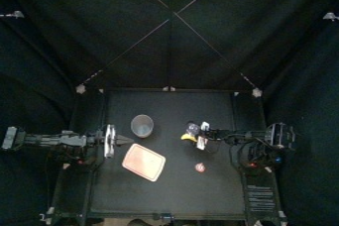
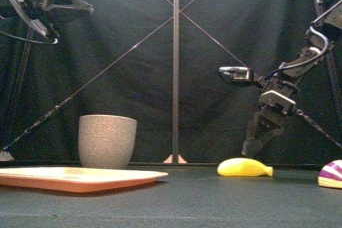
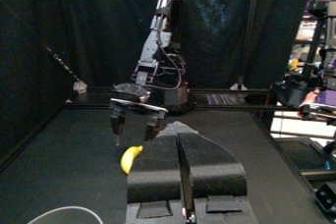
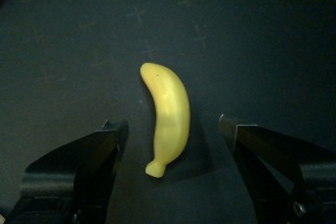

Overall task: Pick the banana then place it on the pink plate
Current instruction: Pick the banana

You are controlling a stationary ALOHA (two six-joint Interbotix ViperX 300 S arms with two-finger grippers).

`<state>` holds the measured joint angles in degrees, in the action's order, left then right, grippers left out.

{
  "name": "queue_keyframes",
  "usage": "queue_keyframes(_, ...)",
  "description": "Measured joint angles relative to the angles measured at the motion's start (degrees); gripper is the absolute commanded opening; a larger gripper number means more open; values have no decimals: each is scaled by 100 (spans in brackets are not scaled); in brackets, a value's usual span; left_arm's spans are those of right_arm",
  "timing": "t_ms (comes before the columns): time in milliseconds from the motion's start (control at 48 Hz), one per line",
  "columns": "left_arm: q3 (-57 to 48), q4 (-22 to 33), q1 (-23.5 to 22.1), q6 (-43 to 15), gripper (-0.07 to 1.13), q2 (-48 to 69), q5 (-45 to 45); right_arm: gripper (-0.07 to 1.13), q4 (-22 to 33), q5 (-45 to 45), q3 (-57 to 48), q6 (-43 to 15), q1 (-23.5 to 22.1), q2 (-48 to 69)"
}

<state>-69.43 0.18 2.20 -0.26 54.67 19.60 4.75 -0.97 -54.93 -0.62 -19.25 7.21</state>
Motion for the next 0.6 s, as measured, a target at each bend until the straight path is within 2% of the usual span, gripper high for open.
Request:
queue_keyframes(333, -123, 35, 114, 9, 0, -9, 0, 100, -9, -9, 334, 0, -132, -703)
queue_keyframes(479, -123, 35, 114, 9, 0, -9, 0, 86, -44, -9, 466, 9, -132, -791)
queue_keyframes(604, -123, 35, 123, 9, 0, -9, 0, 69, -132, -18, 510, 9, -123, -800)
